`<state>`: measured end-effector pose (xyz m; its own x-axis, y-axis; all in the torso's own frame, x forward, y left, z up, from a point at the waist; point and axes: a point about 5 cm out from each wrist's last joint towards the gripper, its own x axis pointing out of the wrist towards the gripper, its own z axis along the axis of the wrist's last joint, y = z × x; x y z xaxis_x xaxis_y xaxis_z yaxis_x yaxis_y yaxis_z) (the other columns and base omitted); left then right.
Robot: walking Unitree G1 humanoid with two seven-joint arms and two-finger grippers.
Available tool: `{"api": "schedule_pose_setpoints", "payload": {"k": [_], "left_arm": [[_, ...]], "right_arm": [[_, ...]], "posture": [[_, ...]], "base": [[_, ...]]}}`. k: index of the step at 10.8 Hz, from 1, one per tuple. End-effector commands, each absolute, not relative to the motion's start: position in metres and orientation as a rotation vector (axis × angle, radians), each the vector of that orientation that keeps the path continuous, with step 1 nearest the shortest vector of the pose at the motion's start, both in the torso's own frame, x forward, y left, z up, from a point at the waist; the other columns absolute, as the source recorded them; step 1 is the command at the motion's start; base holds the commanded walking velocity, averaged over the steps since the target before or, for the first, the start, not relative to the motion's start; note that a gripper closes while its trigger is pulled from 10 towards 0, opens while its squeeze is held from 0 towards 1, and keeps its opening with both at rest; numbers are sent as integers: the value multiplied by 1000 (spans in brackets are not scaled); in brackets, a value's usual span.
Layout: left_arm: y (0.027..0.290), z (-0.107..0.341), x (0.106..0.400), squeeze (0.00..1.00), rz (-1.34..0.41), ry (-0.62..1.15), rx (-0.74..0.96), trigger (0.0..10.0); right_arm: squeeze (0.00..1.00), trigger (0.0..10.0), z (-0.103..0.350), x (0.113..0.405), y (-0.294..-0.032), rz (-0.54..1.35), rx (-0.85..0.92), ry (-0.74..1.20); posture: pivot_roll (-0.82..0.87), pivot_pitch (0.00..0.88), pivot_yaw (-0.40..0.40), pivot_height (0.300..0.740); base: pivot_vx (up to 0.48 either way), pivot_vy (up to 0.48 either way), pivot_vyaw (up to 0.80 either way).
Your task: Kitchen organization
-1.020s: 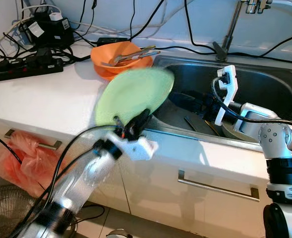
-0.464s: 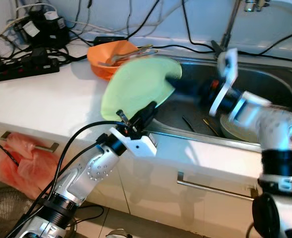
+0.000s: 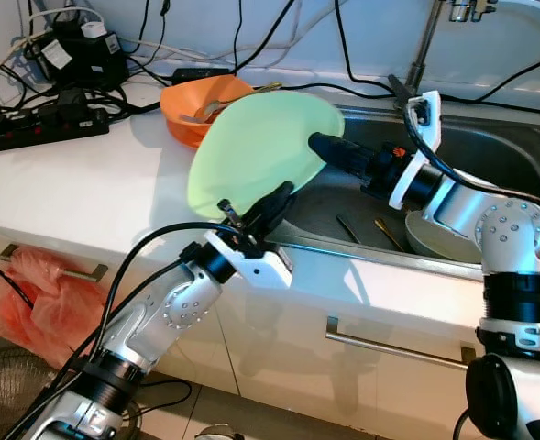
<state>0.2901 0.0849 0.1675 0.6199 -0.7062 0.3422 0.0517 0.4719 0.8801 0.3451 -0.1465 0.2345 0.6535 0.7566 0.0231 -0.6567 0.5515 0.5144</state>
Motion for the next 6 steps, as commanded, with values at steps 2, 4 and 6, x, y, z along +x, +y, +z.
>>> {"api": "schedule_pose_setpoints", "payload": {"k": [2,4,6], "left_arm": [[77,182,289,0,-520,-880,969,0],[70,182,287,0,-546,-914,964,0],[67,181,286,0,-559,-928,969,0]], "right_arm": [[0,10000,241,350,-143,834,491,215],[0,10000,242,356,-141,807,479,227],[0,10000,243,363,-143,761,470,241]], "posture": [[167,28,39,740],[160,33,38,740],[155,37,37,740]], "base": [[0,0,0],[0,0,0],[0,0,0]]}}
